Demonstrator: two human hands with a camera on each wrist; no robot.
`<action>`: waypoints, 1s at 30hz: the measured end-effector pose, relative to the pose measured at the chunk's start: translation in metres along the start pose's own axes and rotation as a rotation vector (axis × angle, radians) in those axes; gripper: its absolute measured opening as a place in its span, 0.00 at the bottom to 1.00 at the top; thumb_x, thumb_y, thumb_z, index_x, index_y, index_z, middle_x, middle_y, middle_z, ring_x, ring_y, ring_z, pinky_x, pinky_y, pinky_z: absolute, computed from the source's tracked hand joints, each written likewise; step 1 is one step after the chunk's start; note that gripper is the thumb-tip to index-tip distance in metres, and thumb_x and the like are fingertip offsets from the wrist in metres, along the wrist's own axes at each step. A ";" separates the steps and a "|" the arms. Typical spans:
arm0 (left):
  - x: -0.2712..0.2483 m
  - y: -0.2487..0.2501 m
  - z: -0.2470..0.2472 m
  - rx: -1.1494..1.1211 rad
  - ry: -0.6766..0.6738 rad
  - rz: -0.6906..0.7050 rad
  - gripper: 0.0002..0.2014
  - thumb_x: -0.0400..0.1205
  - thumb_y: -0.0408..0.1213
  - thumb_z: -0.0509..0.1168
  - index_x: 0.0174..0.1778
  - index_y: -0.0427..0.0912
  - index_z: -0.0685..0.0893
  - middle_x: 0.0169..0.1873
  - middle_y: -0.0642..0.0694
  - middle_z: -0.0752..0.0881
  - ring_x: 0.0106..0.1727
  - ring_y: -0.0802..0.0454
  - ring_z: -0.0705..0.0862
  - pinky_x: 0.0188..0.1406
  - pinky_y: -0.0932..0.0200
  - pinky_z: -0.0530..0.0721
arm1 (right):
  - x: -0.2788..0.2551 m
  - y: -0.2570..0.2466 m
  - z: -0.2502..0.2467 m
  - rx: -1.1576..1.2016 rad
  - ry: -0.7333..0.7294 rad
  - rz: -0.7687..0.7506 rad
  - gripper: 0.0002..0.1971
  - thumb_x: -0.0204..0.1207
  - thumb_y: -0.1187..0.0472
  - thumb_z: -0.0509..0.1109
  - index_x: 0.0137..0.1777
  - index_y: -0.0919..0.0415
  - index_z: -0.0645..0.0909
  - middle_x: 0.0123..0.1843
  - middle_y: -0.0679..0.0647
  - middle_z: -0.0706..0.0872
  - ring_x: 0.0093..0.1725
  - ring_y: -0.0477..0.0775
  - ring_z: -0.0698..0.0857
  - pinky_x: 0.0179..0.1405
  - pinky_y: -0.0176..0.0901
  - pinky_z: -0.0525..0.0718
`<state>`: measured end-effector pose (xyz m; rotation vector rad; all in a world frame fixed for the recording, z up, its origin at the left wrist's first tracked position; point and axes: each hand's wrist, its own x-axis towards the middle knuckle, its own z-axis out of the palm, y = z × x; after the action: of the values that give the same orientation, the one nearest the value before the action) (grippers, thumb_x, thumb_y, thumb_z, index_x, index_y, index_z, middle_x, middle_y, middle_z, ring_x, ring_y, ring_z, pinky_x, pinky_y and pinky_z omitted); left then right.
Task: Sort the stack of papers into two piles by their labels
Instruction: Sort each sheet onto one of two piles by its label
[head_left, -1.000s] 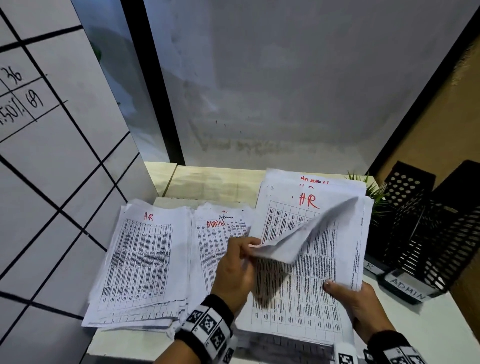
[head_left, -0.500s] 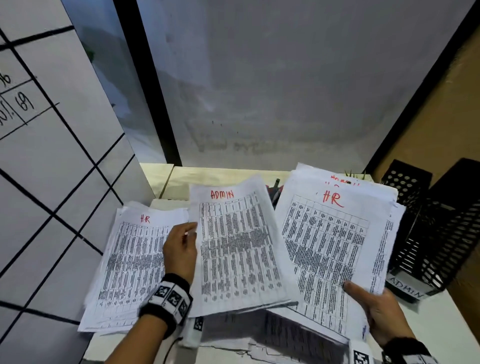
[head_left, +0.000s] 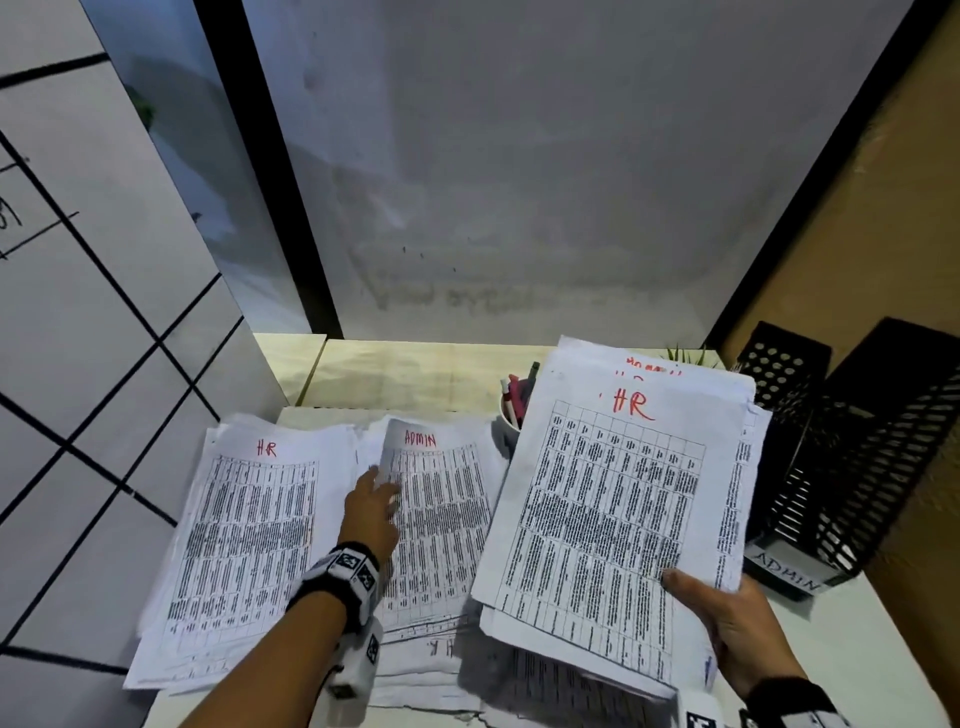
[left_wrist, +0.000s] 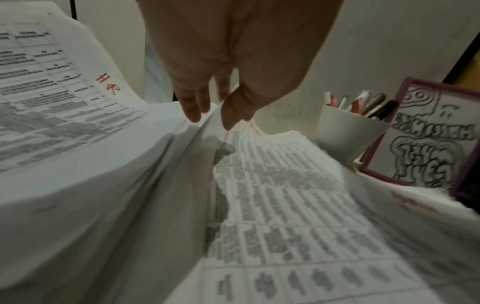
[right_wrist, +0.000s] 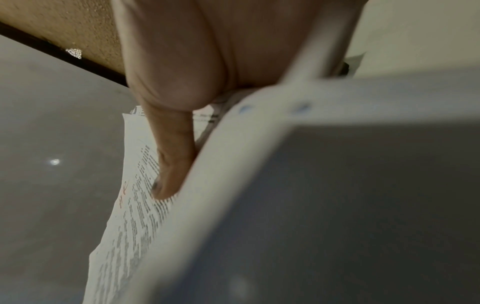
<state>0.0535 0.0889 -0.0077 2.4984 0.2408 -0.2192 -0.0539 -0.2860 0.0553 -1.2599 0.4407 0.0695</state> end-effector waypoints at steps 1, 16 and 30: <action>-0.001 0.005 0.000 -0.028 0.064 0.027 0.23 0.77 0.17 0.63 0.67 0.37 0.81 0.80 0.38 0.62 0.78 0.38 0.66 0.74 0.55 0.68 | -0.001 -0.001 0.002 0.010 -0.011 0.011 0.34 0.47 0.66 0.87 0.56 0.73 0.82 0.41 0.61 0.93 0.37 0.56 0.92 0.30 0.39 0.88; -0.046 0.131 -0.023 -0.797 0.186 0.064 0.09 0.71 0.30 0.77 0.41 0.41 0.84 0.35 0.48 0.85 0.36 0.56 0.82 0.34 0.74 0.80 | 0.006 0.002 0.017 -0.104 -0.064 0.047 0.22 0.58 0.72 0.77 0.54 0.77 0.84 0.48 0.73 0.90 0.45 0.72 0.91 0.41 0.53 0.91; -0.081 0.120 -0.017 -0.647 0.338 0.440 0.15 0.76 0.19 0.67 0.41 0.46 0.89 0.63 0.55 0.84 0.63 0.67 0.82 0.57 0.78 0.76 | 0.005 0.003 0.019 -0.113 -0.066 0.051 0.21 0.55 0.70 0.78 0.51 0.77 0.85 0.47 0.72 0.91 0.42 0.67 0.91 0.36 0.45 0.90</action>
<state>0.0032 -0.0068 0.0907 1.8636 -0.0996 0.4050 -0.0450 -0.2679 0.0551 -1.3536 0.4161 0.1813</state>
